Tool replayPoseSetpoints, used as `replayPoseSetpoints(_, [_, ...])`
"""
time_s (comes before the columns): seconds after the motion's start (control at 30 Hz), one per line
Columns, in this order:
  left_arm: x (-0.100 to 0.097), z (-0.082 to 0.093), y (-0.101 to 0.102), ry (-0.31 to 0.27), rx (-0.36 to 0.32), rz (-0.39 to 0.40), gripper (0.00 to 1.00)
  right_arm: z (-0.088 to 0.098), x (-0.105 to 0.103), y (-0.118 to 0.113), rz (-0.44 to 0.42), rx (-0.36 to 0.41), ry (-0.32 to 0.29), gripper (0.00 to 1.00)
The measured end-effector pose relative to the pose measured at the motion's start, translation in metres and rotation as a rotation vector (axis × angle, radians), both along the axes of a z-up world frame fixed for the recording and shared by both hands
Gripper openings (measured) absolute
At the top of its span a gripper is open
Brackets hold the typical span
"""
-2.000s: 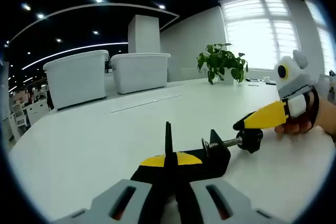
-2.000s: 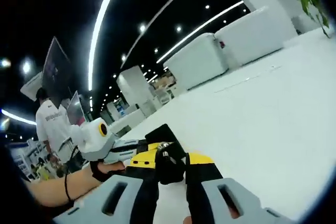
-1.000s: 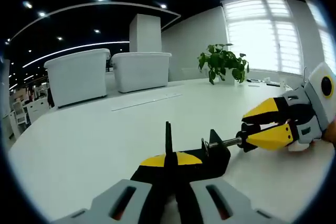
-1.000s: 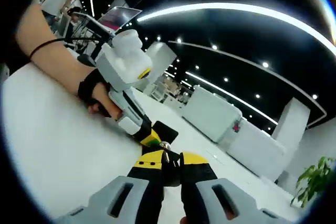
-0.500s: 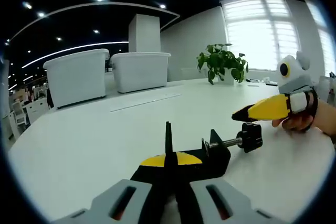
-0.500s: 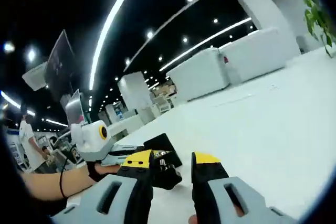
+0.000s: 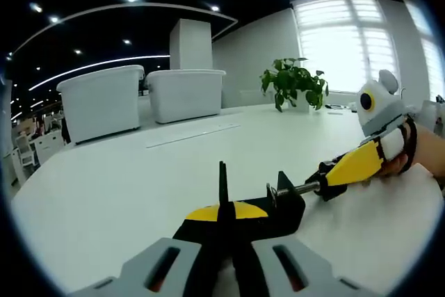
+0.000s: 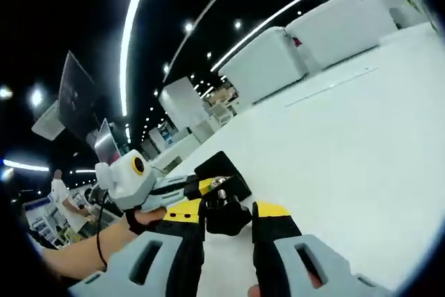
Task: Clamp the fixed fixture on the desktop, loosen the retaining clip, secure it to the edge of the desk, and tighten the retaining clip.
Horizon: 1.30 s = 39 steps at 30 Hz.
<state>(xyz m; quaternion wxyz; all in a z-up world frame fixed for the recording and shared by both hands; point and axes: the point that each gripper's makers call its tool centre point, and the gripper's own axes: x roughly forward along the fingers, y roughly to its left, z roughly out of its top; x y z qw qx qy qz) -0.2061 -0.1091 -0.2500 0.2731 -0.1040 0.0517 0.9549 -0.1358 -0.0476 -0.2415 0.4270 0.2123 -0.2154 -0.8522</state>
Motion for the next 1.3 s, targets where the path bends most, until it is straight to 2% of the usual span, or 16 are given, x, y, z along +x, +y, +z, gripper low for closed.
replayPoseSetpoints(0.03, [0.000, 0.000, 0.000, 0.000, 0.000, -0.001, 0.05, 0.000, 0.003, -0.001, -0.002, 0.007, 0.011, 0.25])
replayPoseSetpoints(0.17, [-0.001, 0.000, 0.000, 0.000, -0.001, 0.000, 0.05, 0.003, 0.003, 0.002, -0.005, 0.106, 0.170, 0.25])
replayPoseSetpoints(0.33, [-0.001, 0.001, 0.000, -0.001, 0.001, 0.006, 0.05, 0.010, 0.002, -0.005, -0.001, 0.320, 0.501, 0.25])
replayPoseSetpoints(0.43, [-0.001, 0.001, 0.000, -0.003, 0.001, 0.014, 0.05, 0.010, -0.016, -0.001, -0.010, 0.377, 0.571, 0.25])
replayPoseSetpoints(0.57, [0.000, 0.000, 0.000, -0.003, 0.002, 0.015, 0.05, 0.011, -0.012, -0.004, -0.020, 0.441, 0.650, 0.25])
replayPoseSetpoints(0.63, [0.000, 0.001, 0.000, -0.003, 0.002, 0.014, 0.05, 0.013, -0.009, -0.006, -0.018, 0.514, 0.740, 0.25])
replayPoseSetpoints(0.7, [0.002, 0.001, 0.001, -0.003, 0.002, 0.015, 0.05, 0.013, -0.020, -0.002, -0.019, 0.537, 0.761, 0.25])
replayPoseSetpoints(0.9, [0.001, 0.000, 0.000, -0.004, 0.003, 0.015, 0.05, 0.015, -0.029, -0.001, -0.019, 0.544, 0.772, 0.25])
replayPoseSetpoints(0.97, [0.001, 0.000, 0.000, -0.004, 0.003, 0.015, 0.05, 0.015, -0.036, 0.001, -0.021, 0.515, 0.741, 0.26])
replayPoseSetpoints(1.03, [0.002, 0.000, 0.001, -0.003, 0.003, 0.010, 0.05, 0.015, -0.032, -0.001, -0.017, 0.413, 0.640, 0.27])
replayPoseSetpoints(1.07, [0.002, 0.000, 0.001, -0.002, 0.003, 0.007, 0.05, 0.024, -0.036, 0.009, -0.058, 0.307, 0.525, 0.30])
replayPoseSetpoints(1.13, [0.003, 0.000, 0.003, -0.002, 0.002, 0.001, 0.05, 0.032, -0.043, 0.017, -0.098, 0.179, 0.442, 0.37])
replayPoseSetpoints(1.2, [0.005, 0.000, 0.003, -0.002, 0.002, -0.001, 0.05, 0.046, -0.062, 0.033, -0.153, -0.021, 0.321, 0.36])
replayPoseSetpoints(1.23, [0.005, 0.000, 0.004, -0.001, 0.001, -0.003, 0.05, 0.048, -0.067, 0.039, -0.165, -0.081, 0.266, 0.35])
replayPoseSetpoints(1.27, [0.006, 0.000, 0.004, 0.000, 0.001, -0.003, 0.05, 0.043, -0.056, 0.040, -0.179, -0.116, 0.229, 0.35])
replayPoseSetpoints(1.3, [0.006, 0.000, 0.004, -0.001, 0.001, -0.002, 0.05, 0.039, -0.058, 0.043, -0.189, -0.121, 0.198, 0.34])
